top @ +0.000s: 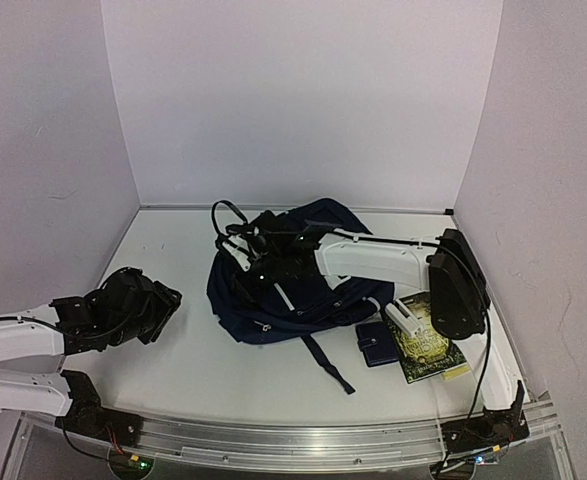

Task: Pack the student bag
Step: Adjust the student bag at the center of the board.

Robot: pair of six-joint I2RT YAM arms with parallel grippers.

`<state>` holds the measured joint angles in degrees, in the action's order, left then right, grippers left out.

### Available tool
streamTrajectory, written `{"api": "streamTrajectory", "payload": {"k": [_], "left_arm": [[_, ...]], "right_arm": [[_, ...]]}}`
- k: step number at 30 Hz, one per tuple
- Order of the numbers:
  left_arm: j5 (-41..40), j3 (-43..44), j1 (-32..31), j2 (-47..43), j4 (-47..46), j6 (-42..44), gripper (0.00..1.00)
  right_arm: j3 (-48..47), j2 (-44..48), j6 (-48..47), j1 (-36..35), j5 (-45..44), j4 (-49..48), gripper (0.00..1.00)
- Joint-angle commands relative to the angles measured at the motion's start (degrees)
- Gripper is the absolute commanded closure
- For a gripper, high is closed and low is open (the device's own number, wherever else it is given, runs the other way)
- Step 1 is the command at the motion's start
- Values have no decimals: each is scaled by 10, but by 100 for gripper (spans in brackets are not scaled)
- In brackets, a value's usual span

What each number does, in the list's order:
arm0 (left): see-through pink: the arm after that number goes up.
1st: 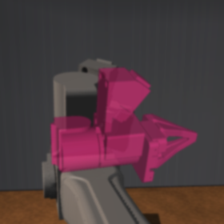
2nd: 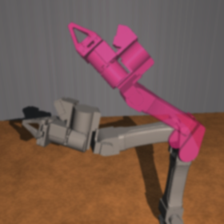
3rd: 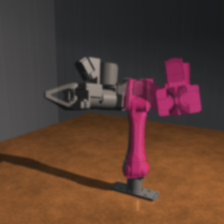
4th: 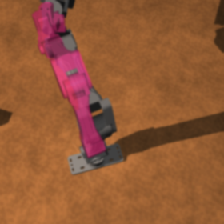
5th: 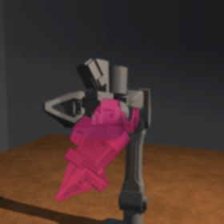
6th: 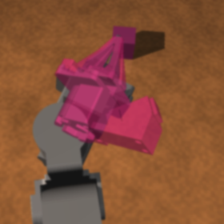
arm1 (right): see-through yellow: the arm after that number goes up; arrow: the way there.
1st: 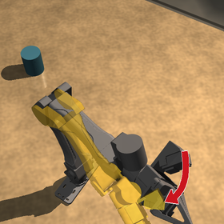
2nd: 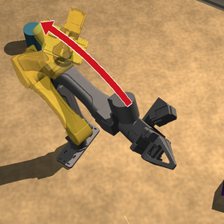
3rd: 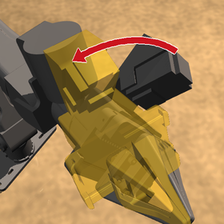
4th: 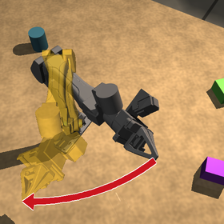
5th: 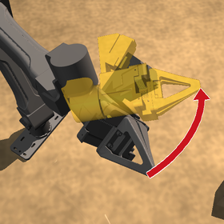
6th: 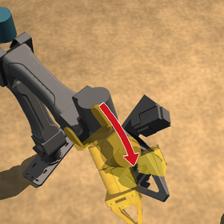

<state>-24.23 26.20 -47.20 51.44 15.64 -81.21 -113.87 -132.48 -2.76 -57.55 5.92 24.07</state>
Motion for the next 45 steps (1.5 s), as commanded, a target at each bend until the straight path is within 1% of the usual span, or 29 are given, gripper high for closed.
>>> {"api": "streamTrajectory", "payload": {"k": [1,9,13,15,16,17,18,21,26,30,33,37,39,42,44,45], "left_arm": [[-15,19,2,-8,9,5,34],[-11,18,2,-3,5,3,34],[-11,18,2,3,3,4,34],[-9,19,2,7,-1,6,34],[-7,20,2,8,-4,9,34],[-5,21,2,10,-7,13,34],[-2,22,2,12,-13,19,34],[10,23,2,19,-36,41,34],[45,12,2,38,-135,89,35],[92,13,2,64,-224,151,39],[125,21,2,93,-282,181,42],[159,34,3,123,-343,207,40],[168,48,3,140,-354,218,38],[179,78,3,170,-345,235,38],[179,93,3,191,-342,233,40],[171,97,3,199,-335,227,43]], "right_arm": [[-29,-30,-2,-4,-4,20,66],[-47,-72,-21,-9,-33,38,69],[-62,-87,-39,-18,-87,51,66],[-84,-97,-41,-18,-104,73,80],[-93,-99,-41,-18,-109,82,87],[-105,-98,-41,-18,-112,94,97],[-115,-93,-38,-18,-114,103,99],[-123,-55,-33,-17,-101,109,100],[-131,4,-14,-10,-64,109,100],[-125,25,4,-4,-33,110,100],[-117,35,9,0,-20,110,100],[-115,42,8,1,-11,110,100],[-116,42,7,1,-9,110,100],[-117,39,7,1,-5,110,100],[-117,40,7,1,-3,110,100],[-116,41,7,1,-3,110,100]]}}
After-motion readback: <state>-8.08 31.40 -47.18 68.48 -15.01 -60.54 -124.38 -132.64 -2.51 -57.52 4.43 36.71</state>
